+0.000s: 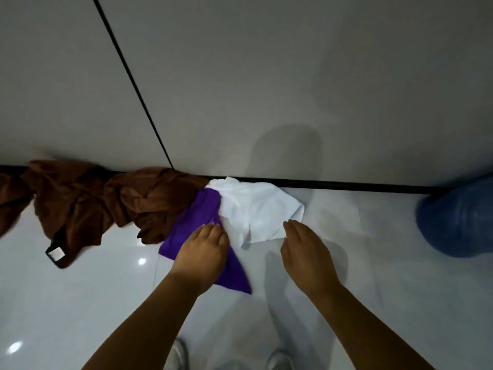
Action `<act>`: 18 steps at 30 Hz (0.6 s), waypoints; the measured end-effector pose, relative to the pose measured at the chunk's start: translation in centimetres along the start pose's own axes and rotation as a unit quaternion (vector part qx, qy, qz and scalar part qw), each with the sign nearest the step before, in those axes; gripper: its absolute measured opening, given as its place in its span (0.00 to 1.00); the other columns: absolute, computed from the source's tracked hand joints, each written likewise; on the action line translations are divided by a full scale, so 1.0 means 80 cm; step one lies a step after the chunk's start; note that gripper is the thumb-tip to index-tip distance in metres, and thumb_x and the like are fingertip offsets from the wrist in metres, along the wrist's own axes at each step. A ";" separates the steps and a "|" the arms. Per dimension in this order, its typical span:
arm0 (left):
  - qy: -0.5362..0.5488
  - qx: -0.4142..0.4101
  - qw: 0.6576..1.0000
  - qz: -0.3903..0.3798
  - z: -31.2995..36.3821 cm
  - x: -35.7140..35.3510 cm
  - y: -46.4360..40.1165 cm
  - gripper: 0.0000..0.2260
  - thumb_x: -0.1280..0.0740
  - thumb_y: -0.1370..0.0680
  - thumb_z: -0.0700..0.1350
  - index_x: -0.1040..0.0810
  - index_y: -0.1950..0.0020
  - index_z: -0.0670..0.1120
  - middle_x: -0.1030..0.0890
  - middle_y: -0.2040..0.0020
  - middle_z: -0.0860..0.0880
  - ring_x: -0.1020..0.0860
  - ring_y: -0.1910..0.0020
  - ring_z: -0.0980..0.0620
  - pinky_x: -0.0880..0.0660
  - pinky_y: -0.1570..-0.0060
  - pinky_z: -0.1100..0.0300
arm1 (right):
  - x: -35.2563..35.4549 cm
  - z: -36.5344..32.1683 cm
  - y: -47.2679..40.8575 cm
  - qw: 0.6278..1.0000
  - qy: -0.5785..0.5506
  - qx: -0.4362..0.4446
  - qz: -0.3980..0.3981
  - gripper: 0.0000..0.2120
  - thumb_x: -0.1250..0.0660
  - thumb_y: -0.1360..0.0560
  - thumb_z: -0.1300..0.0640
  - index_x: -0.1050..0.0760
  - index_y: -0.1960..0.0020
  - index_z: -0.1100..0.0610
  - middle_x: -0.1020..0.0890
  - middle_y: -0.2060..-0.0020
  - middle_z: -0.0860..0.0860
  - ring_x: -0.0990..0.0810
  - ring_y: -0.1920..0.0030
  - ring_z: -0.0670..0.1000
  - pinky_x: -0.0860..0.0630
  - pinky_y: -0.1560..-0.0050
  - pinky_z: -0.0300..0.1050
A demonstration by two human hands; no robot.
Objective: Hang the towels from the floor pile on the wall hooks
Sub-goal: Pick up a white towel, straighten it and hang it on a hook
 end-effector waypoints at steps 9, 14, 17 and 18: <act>-0.099 -0.069 0.992 -0.040 -0.005 -0.278 -0.073 0.18 0.38 0.25 0.42 0.25 0.39 0.35 0.24 0.41 0.34 0.24 0.41 0.39 0.28 0.40 0.50 | -0.325 0.048 0.031 0.993 0.048 0.093 -0.051 0.24 0.20 0.49 0.66 0.19 0.54 0.65 0.17 0.60 0.59 0.16 0.60 0.56 0.20 0.55 0.50; -0.177 -0.123 0.975 0.057 -0.019 -0.310 -0.151 0.08 0.34 0.35 0.38 0.20 0.59 0.37 0.21 0.62 0.40 0.21 0.63 0.40 0.21 0.57 0.51 | -0.376 0.068 -0.031 0.987 0.088 0.131 -0.017 0.16 0.25 0.46 0.69 0.21 0.59 0.64 0.20 0.66 0.56 0.21 0.67 0.56 0.21 0.58 0.46; -0.141 -0.100 0.980 0.095 -0.029 -0.319 -0.192 0.12 0.23 0.43 0.37 0.20 0.62 0.39 0.22 0.65 0.42 0.21 0.65 0.42 0.21 0.60 0.53 | -0.373 0.068 -0.066 0.990 0.075 0.122 0.008 0.13 0.26 0.45 0.69 0.23 0.62 0.63 0.22 0.68 0.55 0.23 0.69 0.55 0.24 0.64 0.41; -0.125 -0.096 0.981 0.114 -0.027 -0.315 -0.199 0.13 0.22 0.43 0.38 0.20 0.61 0.39 0.21 0.64 0.42 0.21 0.65 0.42 0.21 0.60 0.53 | -0.370 0.065 -0.070 0.990 0.073 0.118 0.008 0.12 0.27 0.42 0.69 0.23 0.59 0.63 0.21 0.66 0.56 0.22 0.67 0.56 0.25 0.63 0.41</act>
Point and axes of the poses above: each hand's wrist, its own y-axis away from the middle knuckle, its own x-axis out of the back of the hand, z = x × y, the point moved 10 cm from there along -y, towards the middle knuckle
